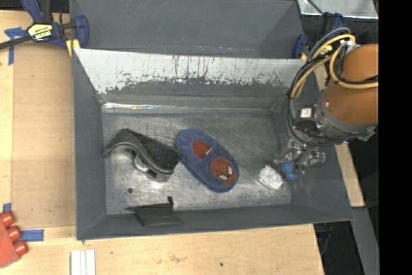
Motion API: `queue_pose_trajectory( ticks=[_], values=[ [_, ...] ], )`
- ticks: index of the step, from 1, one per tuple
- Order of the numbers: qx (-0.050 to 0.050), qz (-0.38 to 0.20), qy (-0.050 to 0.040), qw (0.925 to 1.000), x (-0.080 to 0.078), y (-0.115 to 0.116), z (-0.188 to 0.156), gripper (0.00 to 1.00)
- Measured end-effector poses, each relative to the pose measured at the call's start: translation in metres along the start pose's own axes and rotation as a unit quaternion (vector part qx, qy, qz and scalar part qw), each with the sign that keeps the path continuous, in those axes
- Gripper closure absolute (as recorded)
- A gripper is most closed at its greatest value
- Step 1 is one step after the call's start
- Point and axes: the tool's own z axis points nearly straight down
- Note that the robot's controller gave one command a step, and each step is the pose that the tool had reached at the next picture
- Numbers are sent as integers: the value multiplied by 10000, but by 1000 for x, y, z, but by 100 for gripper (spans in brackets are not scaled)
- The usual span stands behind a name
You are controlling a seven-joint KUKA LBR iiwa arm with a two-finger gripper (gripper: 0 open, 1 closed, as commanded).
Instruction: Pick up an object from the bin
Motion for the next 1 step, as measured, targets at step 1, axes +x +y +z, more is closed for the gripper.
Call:
queue_pose_trajectory(
  ticks=[1],
  values=[
    [1, 8, 1, 10000, -1, -2, -46, 100]
  ],
)
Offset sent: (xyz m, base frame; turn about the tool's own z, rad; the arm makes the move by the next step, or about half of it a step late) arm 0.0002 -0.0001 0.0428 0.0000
